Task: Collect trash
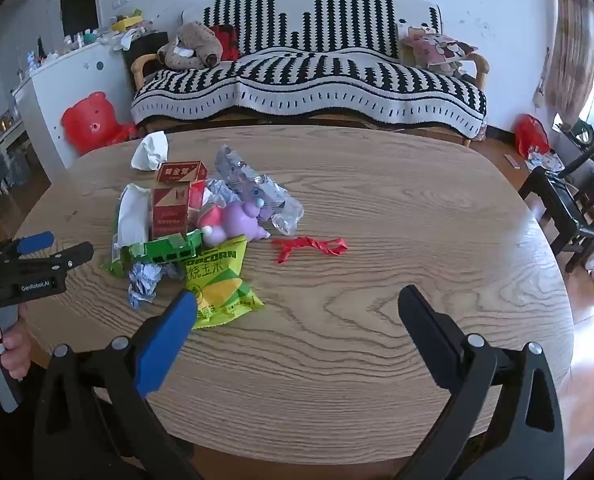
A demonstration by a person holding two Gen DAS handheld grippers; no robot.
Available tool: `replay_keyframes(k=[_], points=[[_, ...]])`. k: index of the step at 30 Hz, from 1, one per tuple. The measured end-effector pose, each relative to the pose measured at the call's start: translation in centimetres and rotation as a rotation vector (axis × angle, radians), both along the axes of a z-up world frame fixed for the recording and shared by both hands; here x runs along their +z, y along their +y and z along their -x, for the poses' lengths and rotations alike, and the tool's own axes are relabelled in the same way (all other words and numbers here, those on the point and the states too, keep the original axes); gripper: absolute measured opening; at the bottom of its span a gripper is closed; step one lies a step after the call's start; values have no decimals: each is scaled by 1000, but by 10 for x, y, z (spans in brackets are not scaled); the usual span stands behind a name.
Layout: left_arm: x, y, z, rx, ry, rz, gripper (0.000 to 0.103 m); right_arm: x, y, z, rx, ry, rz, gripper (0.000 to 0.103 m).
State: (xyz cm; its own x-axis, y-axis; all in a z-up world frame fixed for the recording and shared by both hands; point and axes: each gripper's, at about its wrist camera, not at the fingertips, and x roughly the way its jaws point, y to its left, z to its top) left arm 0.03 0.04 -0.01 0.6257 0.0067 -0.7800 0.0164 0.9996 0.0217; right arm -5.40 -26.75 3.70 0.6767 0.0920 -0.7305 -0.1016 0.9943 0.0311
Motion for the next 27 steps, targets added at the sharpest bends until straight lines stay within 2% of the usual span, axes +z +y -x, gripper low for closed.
replay_keyframes(k=[4, 27], points=[[0, 0, -1, 9, 1, 2, 97, 0, -3, 0, 0, -2, -34, 97], [-5, 3, -1, 13, 6, 8, 97, -3, -1, 0, -7, 6, -19, 97]])
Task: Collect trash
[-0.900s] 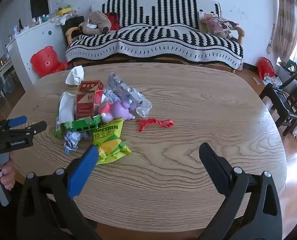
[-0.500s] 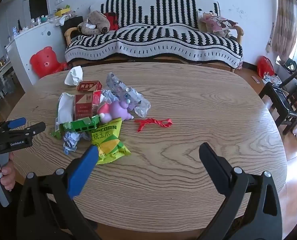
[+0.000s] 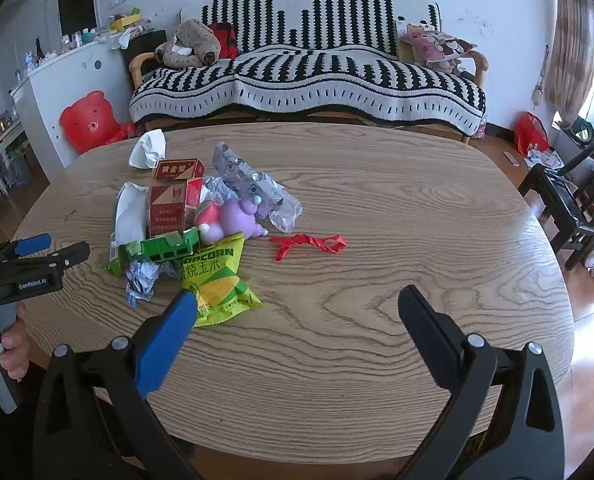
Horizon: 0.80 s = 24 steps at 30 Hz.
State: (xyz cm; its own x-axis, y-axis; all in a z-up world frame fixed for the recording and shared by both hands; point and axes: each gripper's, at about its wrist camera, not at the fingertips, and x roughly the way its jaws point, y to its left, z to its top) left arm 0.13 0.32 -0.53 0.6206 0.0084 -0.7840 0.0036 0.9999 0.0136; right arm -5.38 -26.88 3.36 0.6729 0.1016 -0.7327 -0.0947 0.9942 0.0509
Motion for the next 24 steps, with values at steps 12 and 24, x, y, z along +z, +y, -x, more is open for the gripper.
replay_keyframes(k=[12, 24], points=[[0, 1, 0, 0, 2, 2, 97, 0, 0, 0, 0, 0, 0, 97], [0, 1, -1, 0, 4, 3, 97, 0, 1, 0, 2, 2, 2, 97]])
